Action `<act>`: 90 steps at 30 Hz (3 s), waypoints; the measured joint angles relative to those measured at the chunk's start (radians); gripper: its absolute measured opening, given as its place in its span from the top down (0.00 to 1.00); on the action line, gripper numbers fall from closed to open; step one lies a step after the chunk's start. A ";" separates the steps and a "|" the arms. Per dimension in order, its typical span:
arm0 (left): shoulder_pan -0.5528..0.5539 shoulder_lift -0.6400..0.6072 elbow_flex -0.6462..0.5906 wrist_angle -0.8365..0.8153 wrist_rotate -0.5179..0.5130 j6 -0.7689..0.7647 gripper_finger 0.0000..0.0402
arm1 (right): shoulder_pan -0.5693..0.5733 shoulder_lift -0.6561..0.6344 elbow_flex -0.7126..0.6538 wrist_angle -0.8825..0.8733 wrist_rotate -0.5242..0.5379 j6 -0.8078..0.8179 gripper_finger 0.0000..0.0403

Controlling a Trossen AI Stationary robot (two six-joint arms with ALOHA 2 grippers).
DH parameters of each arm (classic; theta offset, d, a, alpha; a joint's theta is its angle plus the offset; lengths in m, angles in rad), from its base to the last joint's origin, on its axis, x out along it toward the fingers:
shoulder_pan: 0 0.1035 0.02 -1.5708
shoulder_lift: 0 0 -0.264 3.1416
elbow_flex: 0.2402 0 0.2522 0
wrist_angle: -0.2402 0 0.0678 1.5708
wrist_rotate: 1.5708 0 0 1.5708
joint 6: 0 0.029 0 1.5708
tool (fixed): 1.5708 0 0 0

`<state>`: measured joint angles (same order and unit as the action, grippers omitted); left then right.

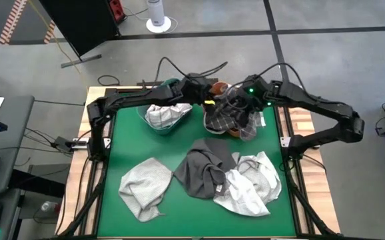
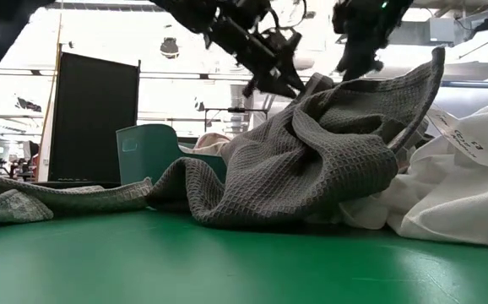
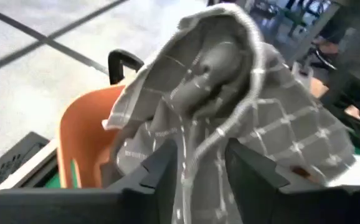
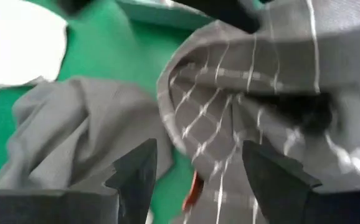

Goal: Sort towels by color in basket
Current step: Put the gray patterned towel into the orange bin

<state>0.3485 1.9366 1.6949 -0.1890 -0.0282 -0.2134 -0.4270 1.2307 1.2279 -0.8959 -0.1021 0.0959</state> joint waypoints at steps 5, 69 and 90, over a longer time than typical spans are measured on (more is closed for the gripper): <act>-0.014 -0.112 0.000 -0.094 0.003 0.074 0.64 | -0.047 0.055 -0.095 0.212 0.049 -0.074 0.34; 0.009 -0.625 0.000 -0.360 -0.108 0.141 0.65 | 0.234 0.494 -0.084 0.382 0.236 0.132 0.79; -0.023 -0.643 0.000 -0.400 -0.111 0.129 0.65 | -0.004 -0.085 -0.081 0.204 0.482 0.006 0.96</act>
<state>0.3254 1.2934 1.6947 -0.5893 -0.1393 -0.0846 -0.4307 1.1460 1.1468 -0.6923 0.3794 0.1021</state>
